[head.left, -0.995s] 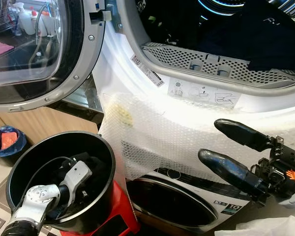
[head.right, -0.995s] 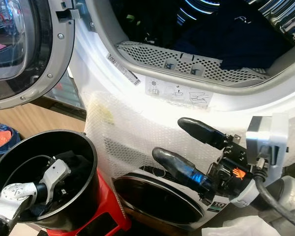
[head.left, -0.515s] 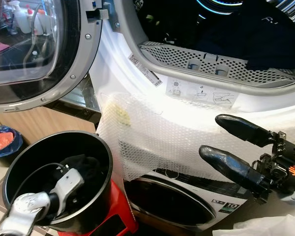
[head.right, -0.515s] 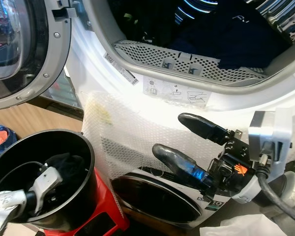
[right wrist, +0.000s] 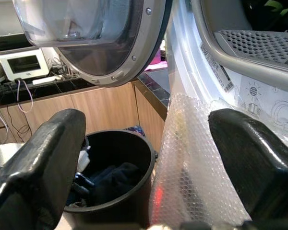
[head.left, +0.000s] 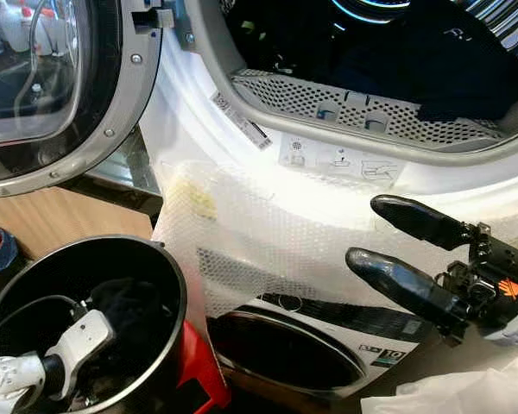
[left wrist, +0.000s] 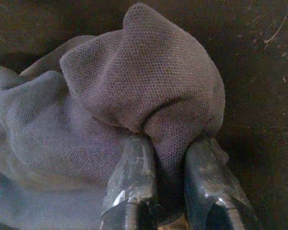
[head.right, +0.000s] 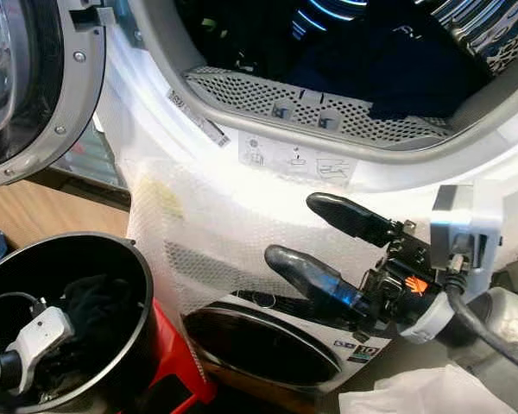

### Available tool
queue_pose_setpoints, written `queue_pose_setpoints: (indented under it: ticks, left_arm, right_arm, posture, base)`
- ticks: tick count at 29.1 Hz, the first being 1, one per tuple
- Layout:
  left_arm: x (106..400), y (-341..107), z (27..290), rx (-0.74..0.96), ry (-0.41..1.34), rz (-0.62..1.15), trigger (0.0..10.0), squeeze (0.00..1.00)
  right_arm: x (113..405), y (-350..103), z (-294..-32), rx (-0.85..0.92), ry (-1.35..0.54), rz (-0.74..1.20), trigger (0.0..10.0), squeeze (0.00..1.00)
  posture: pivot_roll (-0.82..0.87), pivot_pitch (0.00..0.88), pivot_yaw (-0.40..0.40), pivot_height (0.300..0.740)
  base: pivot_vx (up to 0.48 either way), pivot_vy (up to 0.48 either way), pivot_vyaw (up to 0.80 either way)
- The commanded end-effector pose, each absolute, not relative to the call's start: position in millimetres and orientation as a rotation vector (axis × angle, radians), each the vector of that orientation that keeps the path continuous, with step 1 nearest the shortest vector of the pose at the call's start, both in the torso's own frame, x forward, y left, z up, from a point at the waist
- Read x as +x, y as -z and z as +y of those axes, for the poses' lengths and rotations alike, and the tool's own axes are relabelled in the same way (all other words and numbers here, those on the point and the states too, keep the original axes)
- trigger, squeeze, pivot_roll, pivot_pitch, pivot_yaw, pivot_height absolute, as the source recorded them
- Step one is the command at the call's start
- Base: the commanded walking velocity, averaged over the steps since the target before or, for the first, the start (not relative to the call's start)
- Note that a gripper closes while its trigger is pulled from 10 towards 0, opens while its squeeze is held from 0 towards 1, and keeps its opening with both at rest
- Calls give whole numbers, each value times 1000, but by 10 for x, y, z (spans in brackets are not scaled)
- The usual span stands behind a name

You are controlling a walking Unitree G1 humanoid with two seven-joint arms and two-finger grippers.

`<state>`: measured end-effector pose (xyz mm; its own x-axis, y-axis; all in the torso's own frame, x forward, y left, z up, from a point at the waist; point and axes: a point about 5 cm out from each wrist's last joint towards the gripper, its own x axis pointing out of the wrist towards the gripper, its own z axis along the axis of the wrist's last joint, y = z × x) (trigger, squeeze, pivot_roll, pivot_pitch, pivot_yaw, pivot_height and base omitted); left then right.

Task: Clothes washing

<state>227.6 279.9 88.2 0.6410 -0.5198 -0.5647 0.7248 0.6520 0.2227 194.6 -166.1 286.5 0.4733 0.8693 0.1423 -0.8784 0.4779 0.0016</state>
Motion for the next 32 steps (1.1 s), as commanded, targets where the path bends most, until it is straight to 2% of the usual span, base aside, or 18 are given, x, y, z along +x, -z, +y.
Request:
queue_pose_setpoints:
  ticks: [1,10,16,27,28,32]
  left_arm:
    - [2171,-899,2804,443,765,521,0,0]
    - [1914,-1097,2886,469,756,584,0,0]
    - [1788,-1145,2865,440,780,628,0,0]
    - [1825,-1437,2977,556,671,620,0,0]
    - [1859,-1470,3054,601,598,628,10000,0]
    - [1888,-1513,3178,640,482,646,10000,0]
  right_arm:
    - [1950,-2851,-1658,72,-1083,-125,10000,0]
    - [1974,-2625,-1640,61,-1118,-27,10000,0]
    - [2003,-2601,-1633,66,-1125,-27,10000,0]
    - [2025,-2590,-1643,62,-1134,-44,10000,0]
    - [2028,-2595,-1643,62,-1136,-49,10000,0]
    - [2033,-2596,-1645,60,-1137,-54,10000,0]
  posture:
    - [-40,205,-101,740]
    - [-6,199,-116,740]
    - [-1,196,-121,740]
    - [1,185,-127,740]
    - [2,181,-128,740]
    - [1,180,-128,740]
  base:
    - [0,0,0]
    - [0,0,0]
    - [0,0,0]
    - [0,0,0]
    - [0,0,0]
    - [0,0,0]
